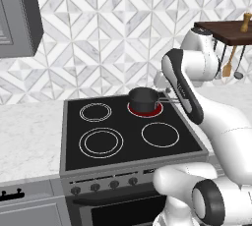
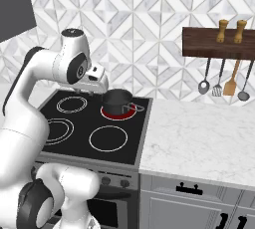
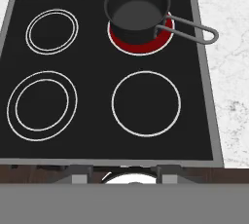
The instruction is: Turn off the rear right burner of the stove.
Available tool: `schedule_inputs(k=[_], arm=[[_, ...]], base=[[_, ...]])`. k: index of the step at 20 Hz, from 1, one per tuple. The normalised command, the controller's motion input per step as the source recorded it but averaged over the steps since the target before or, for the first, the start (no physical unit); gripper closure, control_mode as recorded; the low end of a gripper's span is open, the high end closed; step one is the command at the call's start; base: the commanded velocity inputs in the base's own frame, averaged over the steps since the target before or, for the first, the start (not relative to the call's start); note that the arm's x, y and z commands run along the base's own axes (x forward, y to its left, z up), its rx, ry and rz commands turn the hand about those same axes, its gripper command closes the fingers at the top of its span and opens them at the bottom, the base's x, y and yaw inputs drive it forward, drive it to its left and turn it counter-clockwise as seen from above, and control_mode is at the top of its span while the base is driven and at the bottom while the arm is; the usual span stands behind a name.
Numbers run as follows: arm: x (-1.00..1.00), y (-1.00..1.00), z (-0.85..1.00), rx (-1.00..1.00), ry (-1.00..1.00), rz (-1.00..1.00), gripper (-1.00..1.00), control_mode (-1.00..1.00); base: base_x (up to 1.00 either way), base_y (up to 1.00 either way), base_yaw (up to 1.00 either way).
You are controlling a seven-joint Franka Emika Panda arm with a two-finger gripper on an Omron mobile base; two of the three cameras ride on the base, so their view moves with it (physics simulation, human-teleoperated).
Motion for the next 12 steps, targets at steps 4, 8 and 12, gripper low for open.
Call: schedule_inputs(k=[4,8,12], arm=[[-0.15,0.0,-0.07,-0.01,-0.01,0.0,-1.0,-1.0],[-0.17,0.0,-0.06,-0.02,-0.03,0.0,-1.0,-1.0],[-0.17,0.0,-0.06,-0.03,-0.04,0.0,-1.0,-1.0]], base=[[0.0,0.0,0.0],[0.0,0.0,0.0],[0.0,0.0,0.0]])
